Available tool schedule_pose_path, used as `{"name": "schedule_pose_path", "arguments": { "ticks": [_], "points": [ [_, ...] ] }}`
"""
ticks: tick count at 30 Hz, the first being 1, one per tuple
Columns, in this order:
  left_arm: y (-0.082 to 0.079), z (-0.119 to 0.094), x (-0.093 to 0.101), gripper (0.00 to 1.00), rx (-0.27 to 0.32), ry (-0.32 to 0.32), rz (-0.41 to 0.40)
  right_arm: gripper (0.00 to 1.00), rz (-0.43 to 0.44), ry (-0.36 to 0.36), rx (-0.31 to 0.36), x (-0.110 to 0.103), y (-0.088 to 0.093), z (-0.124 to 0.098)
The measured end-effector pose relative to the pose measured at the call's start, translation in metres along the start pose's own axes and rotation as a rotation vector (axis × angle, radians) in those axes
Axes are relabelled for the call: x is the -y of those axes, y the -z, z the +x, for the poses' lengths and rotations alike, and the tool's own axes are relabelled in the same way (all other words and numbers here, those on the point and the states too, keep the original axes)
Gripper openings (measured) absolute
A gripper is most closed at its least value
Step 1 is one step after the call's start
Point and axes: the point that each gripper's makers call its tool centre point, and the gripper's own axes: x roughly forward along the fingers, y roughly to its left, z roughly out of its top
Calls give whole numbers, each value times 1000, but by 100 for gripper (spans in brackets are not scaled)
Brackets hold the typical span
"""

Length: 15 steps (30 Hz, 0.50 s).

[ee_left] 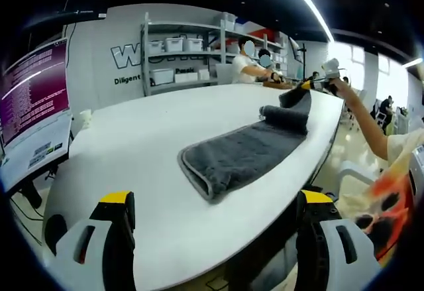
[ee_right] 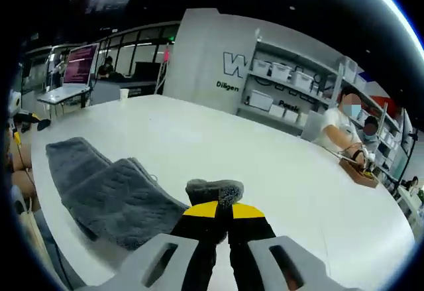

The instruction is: Open the folded towel by lifting each exposed corner and separating the folded layers until the towel lies flat within the target outline without major curled edges

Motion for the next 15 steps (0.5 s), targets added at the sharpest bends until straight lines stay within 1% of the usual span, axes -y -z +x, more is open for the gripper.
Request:
{"name": "schedule_pose_path", "arguments": {
  "ticks": [2,5,8,11,15],
  "points": [
    [1,1,1,100,-5,1,0,0,15,15,-9,10,8,0],
    [1,1,2,100,-7,2,1,0,21,23,-15,15,12,0],
    [1,0,4,100,-7,4,7,0,46,66,-52,34,38,-7],
    [2,0,3,100,-10,2,5,0,66,82,-74,48,52,-10],
    [3,2,5,100,-18,8,5,0,91,105,-99,57,71,-11]
  ]
}}
